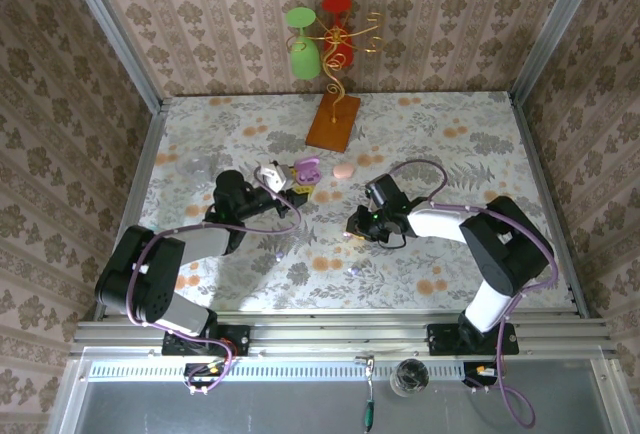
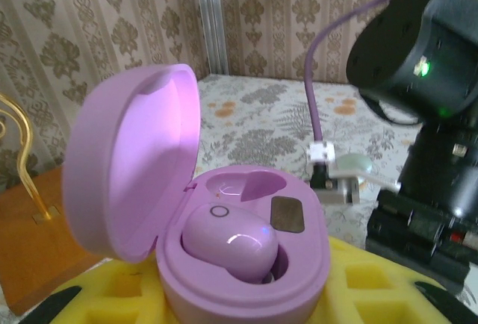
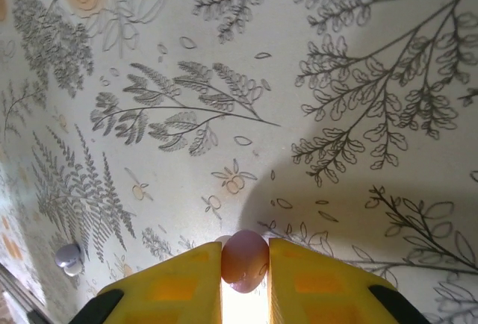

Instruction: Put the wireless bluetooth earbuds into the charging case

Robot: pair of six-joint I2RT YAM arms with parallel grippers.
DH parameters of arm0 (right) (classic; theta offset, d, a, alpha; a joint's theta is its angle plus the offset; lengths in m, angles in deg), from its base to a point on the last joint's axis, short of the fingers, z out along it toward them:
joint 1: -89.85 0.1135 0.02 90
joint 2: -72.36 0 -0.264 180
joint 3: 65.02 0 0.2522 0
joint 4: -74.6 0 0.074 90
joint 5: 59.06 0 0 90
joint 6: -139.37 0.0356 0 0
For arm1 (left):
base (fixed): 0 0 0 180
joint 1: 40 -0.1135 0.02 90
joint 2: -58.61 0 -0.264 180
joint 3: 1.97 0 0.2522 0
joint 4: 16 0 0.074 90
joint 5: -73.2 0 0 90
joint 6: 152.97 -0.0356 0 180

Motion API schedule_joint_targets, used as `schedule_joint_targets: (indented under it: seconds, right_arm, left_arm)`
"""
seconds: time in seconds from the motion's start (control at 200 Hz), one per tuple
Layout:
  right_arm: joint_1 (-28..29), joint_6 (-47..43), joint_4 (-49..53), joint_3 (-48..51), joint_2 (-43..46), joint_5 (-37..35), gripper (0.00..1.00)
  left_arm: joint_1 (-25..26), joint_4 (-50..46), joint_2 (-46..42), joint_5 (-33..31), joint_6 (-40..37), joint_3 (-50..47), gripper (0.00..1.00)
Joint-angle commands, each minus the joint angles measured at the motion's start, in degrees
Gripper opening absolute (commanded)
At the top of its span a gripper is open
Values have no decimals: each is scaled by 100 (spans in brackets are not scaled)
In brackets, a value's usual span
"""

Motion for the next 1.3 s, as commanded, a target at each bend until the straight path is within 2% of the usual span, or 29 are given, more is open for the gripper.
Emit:
schedule_joint_targets:
  seconds: [0.0,0.165,0.295,0.455,0.64,0.975,1.295]
  right_arm:
    - [33,-1011,563,-332,455,-381,21]
    - [96,-2182,981,-597,930,-549,21]
    - [333,-3077,1237,-836,1250,-902,21]
    - [516,-3782,1470,-1081,1485,-1134,21]
    - [643,-3990,1139,-1128,1771,-1163,21]
    - [792,-4475,1337,-1702,1649,-1296,21]
    - [888,-4701,1407,-2265,952,-1245,21]
  left_arm:
    - [78,-476,-111,-37,-420,133,35]
    - [100,-623,-122,38,-455,107,35]
    - [98,-876,-132,384,-579,150,34]
    - [98,-1109,-123,644,-646,212,34]
    - [98,-1253,-38,713,-714,291,34]
    - [98,-1288,18,729,-761,317,34]
    - [100,-1270,62,726,-748,326,34]
